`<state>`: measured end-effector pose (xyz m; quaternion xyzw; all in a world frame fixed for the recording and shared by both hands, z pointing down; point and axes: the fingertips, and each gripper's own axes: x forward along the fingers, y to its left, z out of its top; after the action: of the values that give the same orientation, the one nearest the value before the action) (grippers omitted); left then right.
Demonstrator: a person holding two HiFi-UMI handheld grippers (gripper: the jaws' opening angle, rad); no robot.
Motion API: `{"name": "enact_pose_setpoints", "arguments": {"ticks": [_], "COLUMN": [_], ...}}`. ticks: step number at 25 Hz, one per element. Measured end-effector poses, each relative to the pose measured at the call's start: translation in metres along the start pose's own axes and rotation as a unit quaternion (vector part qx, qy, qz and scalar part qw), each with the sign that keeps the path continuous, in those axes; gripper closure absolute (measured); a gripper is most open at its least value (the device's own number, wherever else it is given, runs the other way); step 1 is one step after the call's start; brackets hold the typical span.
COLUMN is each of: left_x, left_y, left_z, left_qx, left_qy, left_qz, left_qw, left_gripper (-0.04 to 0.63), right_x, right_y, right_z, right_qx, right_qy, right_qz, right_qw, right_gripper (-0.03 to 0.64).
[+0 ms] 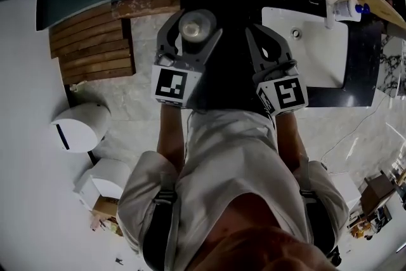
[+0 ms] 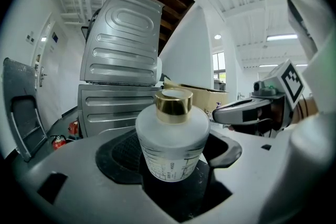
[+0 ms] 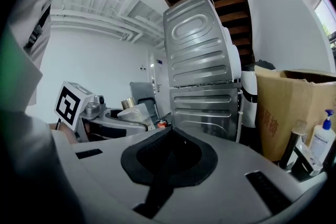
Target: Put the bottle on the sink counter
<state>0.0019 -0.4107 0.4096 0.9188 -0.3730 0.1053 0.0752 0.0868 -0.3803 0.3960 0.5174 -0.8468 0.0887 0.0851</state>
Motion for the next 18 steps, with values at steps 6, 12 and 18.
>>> {"name": "enact_pose_setpoints", "arguments": {"ticks": [6, 12, 18], "left_x": [0.014, 0.029, 0.047], "left_y": [0.011, 0.018, 0.026], "left_z": [-0.012, -0.025, -0.039], "left_qx": [0.006, 0.005, 0.011], "left_qy": [0.008, 0.014, 0.016], "left_qz": [-0.004, -0.01, -0.016], "left_qw": [0.9999, 0.9998, 0.9997], "left_gripper": [0.265, 0.265, 0.265], "right_x": [0.015, 0.027, 0.039], "right_y": [-0.004, -0.01, -0.016], "right_z": [-0.016, -0.027, -0.044], "right_qx": [0.005, 0.006, 0.012], "right_qy": [0.012, 0.017, 0.029], "right_qz": [-0.004, -0.007, -0.008], "right_qw": [1.0, 1.0, 0.999], "right_gripper": [0.618, 0.618, 0.618]}}
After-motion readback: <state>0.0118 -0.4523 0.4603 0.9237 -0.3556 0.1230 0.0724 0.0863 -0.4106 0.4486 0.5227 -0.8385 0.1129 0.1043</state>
